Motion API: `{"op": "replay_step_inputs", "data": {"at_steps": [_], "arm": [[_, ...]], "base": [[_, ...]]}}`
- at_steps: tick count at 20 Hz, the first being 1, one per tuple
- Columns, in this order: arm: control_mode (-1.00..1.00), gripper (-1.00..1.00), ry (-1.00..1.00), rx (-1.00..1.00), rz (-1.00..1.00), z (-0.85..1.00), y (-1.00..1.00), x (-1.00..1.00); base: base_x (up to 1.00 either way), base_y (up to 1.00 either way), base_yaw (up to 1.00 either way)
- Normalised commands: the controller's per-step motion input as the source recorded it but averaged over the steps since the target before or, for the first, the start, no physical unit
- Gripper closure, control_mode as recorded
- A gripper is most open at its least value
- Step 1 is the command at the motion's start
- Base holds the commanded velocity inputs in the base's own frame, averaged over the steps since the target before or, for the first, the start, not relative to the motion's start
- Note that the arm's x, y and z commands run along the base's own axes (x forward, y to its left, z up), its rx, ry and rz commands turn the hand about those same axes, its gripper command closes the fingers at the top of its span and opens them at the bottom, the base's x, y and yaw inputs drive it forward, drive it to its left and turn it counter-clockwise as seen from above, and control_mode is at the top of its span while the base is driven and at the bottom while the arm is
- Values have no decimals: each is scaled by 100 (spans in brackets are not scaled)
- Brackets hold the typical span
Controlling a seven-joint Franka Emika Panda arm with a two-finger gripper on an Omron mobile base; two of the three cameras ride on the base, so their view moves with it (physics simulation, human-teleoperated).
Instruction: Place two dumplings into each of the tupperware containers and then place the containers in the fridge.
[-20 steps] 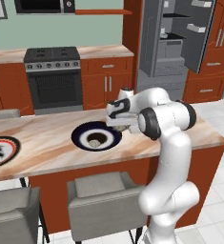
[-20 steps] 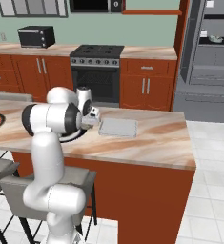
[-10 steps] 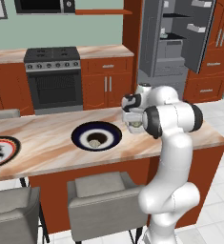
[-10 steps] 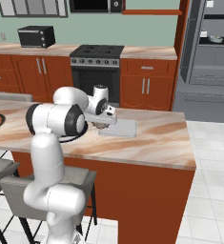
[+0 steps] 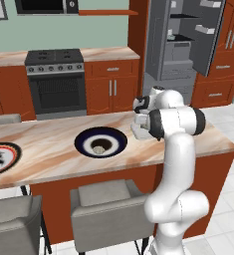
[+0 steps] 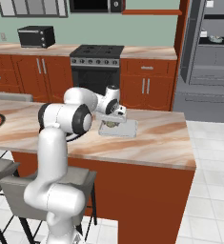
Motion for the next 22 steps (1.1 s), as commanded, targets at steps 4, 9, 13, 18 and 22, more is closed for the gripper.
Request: {"op": "replay_step_inputs", "data": {"at_steps": [4,9,13,18,22], "arm": [[-100,-100,0,0,0,-19,0,42],[-100,-100,1,0,0,-7,0,18],[-100,-100,4,0,0,0,0,0],[-100,-100,2,0,0,0,12,-11],[-100,-100,0,0,0,7,51,-58]], "base": [[0,0,0],[0,0,0],[0,0,0],[0,0,0],[0,0,0]]}}
